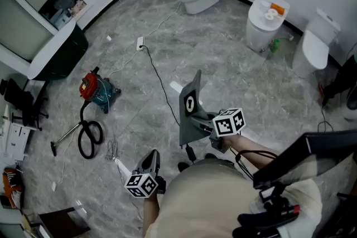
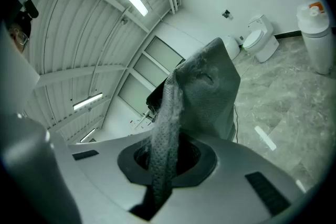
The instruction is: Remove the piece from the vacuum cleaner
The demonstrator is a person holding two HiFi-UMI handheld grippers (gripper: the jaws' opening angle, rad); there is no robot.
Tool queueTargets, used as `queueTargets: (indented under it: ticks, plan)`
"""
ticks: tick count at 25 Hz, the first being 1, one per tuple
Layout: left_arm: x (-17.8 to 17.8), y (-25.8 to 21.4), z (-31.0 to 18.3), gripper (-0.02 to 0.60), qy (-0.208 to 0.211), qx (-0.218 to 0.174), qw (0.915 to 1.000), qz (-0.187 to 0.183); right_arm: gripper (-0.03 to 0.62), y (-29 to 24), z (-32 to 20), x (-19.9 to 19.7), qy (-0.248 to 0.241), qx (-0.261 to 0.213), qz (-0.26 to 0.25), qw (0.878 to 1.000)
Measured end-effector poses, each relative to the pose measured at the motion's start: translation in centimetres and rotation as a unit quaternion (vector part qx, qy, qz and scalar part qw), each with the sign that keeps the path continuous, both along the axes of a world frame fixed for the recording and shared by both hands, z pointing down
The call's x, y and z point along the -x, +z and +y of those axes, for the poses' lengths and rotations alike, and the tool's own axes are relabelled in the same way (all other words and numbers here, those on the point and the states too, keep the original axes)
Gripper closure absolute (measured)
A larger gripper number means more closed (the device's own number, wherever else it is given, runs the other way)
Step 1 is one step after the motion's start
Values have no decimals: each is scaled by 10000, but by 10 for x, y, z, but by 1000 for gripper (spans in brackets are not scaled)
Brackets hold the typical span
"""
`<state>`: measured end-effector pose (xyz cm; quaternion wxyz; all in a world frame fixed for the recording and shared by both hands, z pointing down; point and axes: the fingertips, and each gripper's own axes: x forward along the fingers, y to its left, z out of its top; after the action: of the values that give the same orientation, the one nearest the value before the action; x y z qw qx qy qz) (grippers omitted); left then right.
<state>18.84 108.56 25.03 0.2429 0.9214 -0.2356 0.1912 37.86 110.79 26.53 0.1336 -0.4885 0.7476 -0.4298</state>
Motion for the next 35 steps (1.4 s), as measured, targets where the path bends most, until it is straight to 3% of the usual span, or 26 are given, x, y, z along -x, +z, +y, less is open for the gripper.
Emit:
queueTargets:
  ticks: [6, 10, 15, 19, 23, 29, 35]
  plan:
    - [-8, 6, 4, 578, -94, -80, 9999, -66, 579, 11, 9, -8, -152, 146, 106, 9997]
    - [-10, -3, -16, 578, 89, -285, 9994, -198, 579, 12, 10, -9, 12, 227, 129, 9997]
    - [4, -17, -34, 578, -267, -337, 9989, -181, 579, 1, -2, -6, -152, 315, 230, 9991]
    - [39, -8, -74, 578, -609, -182, 9980, -53, 579, 7, -39, 20, -443, 488, 540, 9964]
    - [66, -14, -114, 578, -698, 4, 9973, 234, 579, -3, -78, 44, -340, 654, 617, 9954]
    - [105, -40, -190, 578, -488, -625, 9966, 200, 579, -8, -139, 85, -191, 779, 881, 9929]
    - [152, -41, -243, 578, -731, -561, 9952, 342, 579, -33, -205, 123, -264, 514, 1029, 9930]
